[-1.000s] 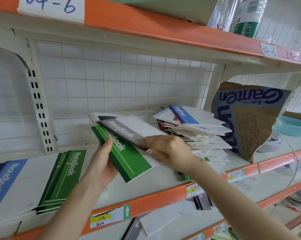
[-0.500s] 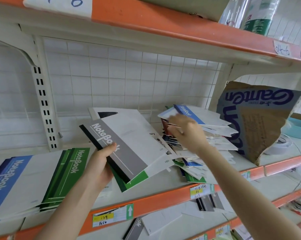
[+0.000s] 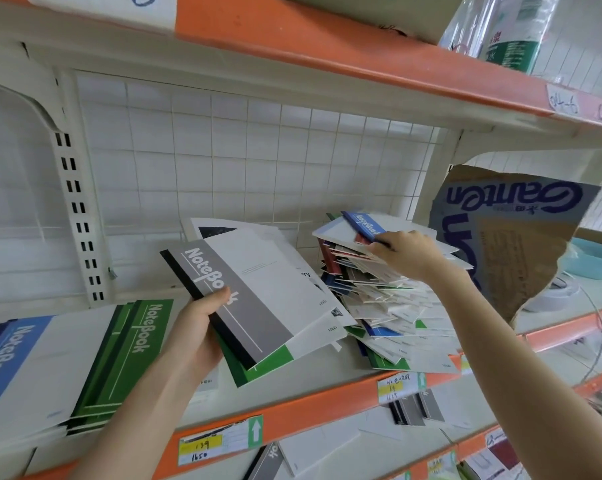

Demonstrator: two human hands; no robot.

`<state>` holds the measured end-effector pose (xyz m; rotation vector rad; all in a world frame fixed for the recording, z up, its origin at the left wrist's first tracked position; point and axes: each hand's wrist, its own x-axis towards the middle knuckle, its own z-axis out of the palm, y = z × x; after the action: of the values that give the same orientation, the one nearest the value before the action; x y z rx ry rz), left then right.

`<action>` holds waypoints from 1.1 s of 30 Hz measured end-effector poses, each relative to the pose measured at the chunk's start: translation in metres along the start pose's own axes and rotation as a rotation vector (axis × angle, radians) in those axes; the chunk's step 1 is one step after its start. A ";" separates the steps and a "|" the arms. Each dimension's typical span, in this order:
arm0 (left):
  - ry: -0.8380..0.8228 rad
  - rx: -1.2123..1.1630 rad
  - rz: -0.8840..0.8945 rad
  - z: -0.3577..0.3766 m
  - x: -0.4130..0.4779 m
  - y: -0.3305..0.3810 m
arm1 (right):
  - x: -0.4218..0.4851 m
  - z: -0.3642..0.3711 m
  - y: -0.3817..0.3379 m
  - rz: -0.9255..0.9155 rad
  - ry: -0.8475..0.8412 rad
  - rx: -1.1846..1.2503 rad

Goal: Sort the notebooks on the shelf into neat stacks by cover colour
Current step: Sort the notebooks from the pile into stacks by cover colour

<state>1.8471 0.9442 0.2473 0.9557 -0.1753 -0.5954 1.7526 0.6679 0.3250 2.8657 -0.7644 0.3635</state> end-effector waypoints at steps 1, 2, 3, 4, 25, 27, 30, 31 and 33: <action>-0.004 -0.003 0.001 0.000 0.001 0.000 | -0.001 0.000 0.000 -0.015 0.022 0.009; -0.008 -0.007 0.002 0.000 0.002 0.000 | -0.002 0.000 0.000 -0.009 0.049 0.044; -0.011 -0.012 0.002 0.000 0.004 0.000 | -0.004 0.000 0.000 0.002 0.086 0.097; -0.014 -0.020 0.000 0.000 0.004 0.000 | -0.006 -0.001 -0.001 0.004 0.130 0.143; 0.028 -0.046 0.033 -0.001 0.011 -0.008 | -0.028 0.006 -0.072 -0.326 0.329 0.391; 0.027 -0.038 0.032 -0.002 0.011 -0.007 | -0.004 0.002 -0.046 -0.035 0.252 0.304; 0.022 -0.028 0.036 -0.004 0.012 -0.007 | 0.009 0.011 -0.025 0.131 -0.071 0.131; 0.018 -0.026 0.038 -0.005 0.013 -0.006 | 0.007 0.013 -0.025 0.130 -0.097 0.079; 0.013 -0.025 0.043 -0.005 0.013 -0.006 | 0.000 0.017 -0.030 0.097 -0.028 -0.005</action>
<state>1.8573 0.9377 0.2381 0.9291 -0.1757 -0.5500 1.7709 0.6899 0.3064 2.8418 -0.9100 0.3341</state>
